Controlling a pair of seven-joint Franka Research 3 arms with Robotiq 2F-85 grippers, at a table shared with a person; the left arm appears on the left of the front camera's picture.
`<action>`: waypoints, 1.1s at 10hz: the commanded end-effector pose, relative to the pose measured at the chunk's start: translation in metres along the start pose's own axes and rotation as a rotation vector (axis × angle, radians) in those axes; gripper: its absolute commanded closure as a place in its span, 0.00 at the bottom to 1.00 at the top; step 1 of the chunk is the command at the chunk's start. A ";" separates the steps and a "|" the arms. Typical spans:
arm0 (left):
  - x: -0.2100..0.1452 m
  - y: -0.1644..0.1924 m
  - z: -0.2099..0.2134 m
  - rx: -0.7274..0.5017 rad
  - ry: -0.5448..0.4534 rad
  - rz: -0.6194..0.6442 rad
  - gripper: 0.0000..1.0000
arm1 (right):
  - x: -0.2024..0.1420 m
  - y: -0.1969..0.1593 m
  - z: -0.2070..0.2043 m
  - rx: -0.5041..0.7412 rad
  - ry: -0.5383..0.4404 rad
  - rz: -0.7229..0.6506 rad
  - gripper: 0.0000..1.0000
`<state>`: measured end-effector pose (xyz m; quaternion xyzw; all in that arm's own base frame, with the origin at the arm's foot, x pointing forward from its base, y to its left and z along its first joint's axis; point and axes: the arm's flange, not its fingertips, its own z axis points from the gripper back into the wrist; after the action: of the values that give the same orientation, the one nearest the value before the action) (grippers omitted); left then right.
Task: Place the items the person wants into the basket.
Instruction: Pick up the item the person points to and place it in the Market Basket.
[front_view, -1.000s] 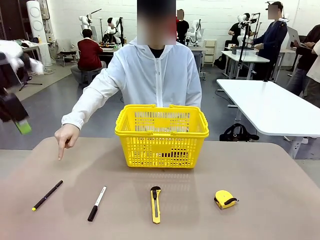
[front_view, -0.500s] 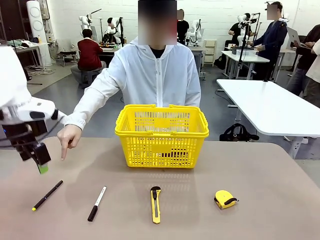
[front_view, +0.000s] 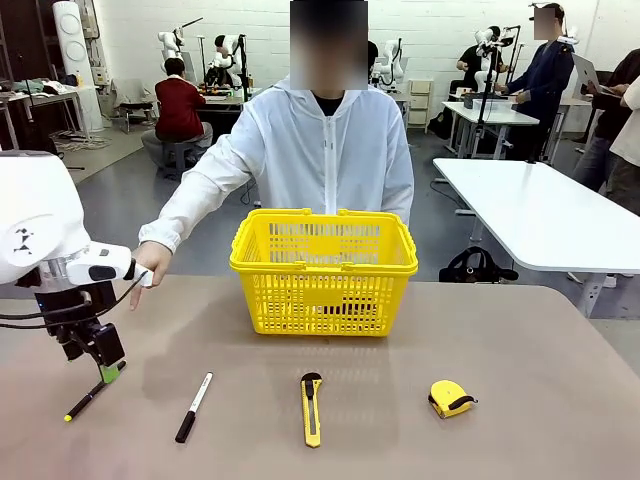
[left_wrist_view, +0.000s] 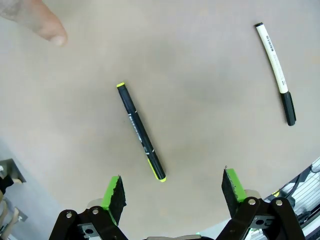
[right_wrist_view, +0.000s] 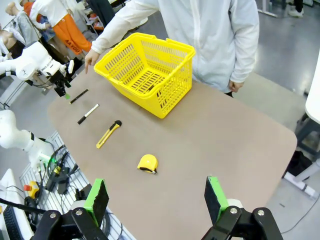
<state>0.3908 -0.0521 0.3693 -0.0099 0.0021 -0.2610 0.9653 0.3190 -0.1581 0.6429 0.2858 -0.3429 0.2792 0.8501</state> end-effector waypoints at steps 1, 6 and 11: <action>0.005 0.001 -0.012 -0.020 -0.042 0.037 0.00 | -0.001 0.000 -0.001 0.003 -0.005 0.002 0.00; 0.006 0.003 -0.008 -0.013 -0.027 0.023 0.00 | -0.001 0.000 -0.001 0.003 -0.005 0.002 0.00; 0.008 0.010 -0.017 0.018 -0.055 0.039 0.00 | -0.001 0.000 -0.001 0.003 -0.005 0.002 0.00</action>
<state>0.3998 -0.0510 0.3606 -0.0196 -0.0149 -0.2474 0.9686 0.3190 -0.1581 0.6429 0.2858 -0.3429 0.2792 0.8501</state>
